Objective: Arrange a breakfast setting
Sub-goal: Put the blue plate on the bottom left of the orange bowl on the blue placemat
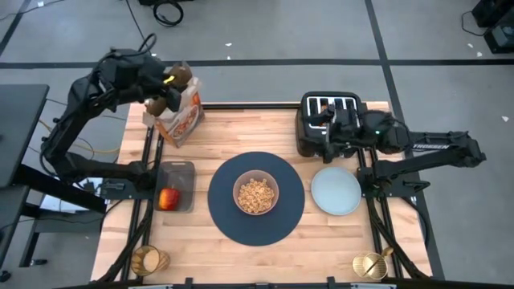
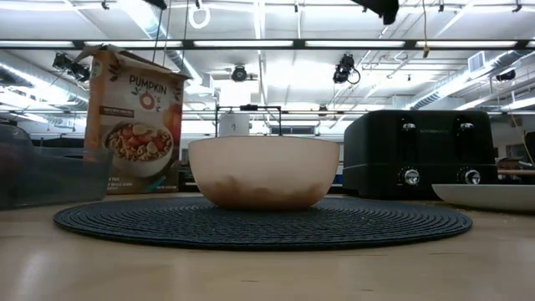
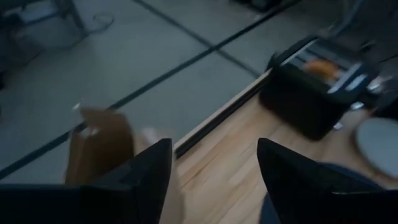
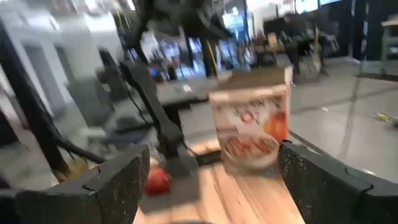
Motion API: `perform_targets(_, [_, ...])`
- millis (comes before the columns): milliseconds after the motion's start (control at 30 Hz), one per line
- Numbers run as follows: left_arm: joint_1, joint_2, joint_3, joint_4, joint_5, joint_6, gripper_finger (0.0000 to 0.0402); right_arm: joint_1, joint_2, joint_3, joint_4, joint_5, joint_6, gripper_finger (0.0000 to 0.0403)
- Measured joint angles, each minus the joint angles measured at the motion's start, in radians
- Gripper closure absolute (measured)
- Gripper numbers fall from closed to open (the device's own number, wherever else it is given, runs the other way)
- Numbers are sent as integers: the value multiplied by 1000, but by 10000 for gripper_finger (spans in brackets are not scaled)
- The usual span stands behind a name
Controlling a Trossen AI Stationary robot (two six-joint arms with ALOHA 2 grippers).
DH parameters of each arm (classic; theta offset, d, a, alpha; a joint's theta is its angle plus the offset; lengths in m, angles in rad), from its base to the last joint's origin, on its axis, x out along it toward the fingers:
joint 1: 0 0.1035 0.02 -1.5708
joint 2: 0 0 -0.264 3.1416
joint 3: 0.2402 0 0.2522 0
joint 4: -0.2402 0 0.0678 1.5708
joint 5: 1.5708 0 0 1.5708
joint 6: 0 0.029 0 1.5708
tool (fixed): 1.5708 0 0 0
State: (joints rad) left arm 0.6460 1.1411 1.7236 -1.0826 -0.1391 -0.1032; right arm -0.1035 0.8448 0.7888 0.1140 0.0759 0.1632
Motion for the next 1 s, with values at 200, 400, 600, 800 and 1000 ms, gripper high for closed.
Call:
perform_targets(200, [-98,-44,5,113,11,-48,172,23,115,163,-227,36,-69,50])
perform_targets(400, [-315,-66,6,291,71,-68,190,109,266,377,-580,125,-113,58])
perform_targets(600, [-498,-49,3,384,72,-21,198,199,385,516,-1050,167,113,70])
perform_targets(800, [-584,-26,2,441,51,27,198,356,447,469,-1288,100,391,88])
perform_targets(1000, [-640,3,1,488,51,106,198,498,495,316,-1255,-37,736,95])
